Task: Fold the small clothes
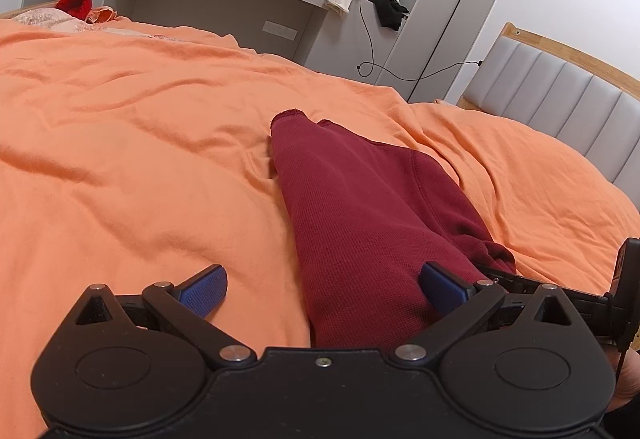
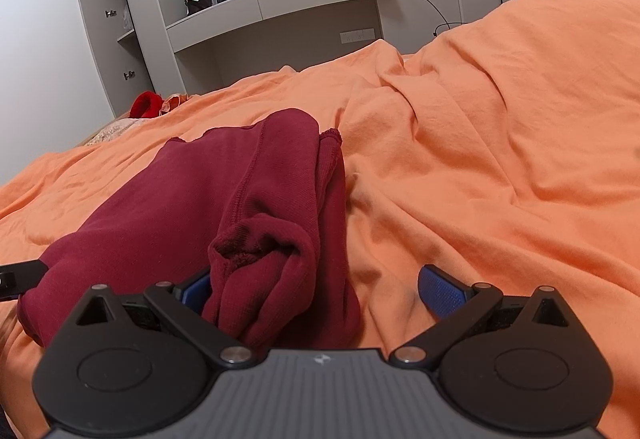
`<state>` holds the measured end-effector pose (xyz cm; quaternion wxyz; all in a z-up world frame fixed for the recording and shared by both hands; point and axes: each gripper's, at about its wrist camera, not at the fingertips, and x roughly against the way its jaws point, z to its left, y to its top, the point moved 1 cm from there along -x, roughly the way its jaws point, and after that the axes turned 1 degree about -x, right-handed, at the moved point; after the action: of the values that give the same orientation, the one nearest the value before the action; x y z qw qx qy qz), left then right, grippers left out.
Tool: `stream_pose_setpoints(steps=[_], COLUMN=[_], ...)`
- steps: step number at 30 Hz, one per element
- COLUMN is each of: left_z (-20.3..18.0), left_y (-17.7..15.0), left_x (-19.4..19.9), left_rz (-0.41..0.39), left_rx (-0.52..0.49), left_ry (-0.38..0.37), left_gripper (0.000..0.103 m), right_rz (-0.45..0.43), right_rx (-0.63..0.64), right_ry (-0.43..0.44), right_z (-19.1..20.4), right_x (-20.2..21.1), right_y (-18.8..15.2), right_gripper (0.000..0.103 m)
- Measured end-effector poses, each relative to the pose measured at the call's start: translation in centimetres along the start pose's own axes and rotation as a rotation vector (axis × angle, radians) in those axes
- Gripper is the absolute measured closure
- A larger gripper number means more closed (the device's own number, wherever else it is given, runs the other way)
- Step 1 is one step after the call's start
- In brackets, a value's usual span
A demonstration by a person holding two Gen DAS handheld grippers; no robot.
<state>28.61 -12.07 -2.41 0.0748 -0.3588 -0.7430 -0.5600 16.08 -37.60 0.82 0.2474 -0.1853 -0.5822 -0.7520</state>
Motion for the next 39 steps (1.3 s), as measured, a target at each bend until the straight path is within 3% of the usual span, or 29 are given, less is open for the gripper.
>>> stream_pose_setpoints(steps=[39], left_z=[0.06], left_y=[-0.24], left_x=[-0.12], left_rz=[-0.001], left_rx=[0.006], left_ry=[0.0], left_gripper=[0.0], right_rz=[0.001], right_rx=[-0.006], right_ry=[0.004], right_z=[-0.17], right_x=[-0.13], right_y=[0.04], right_gripper=[0.0])
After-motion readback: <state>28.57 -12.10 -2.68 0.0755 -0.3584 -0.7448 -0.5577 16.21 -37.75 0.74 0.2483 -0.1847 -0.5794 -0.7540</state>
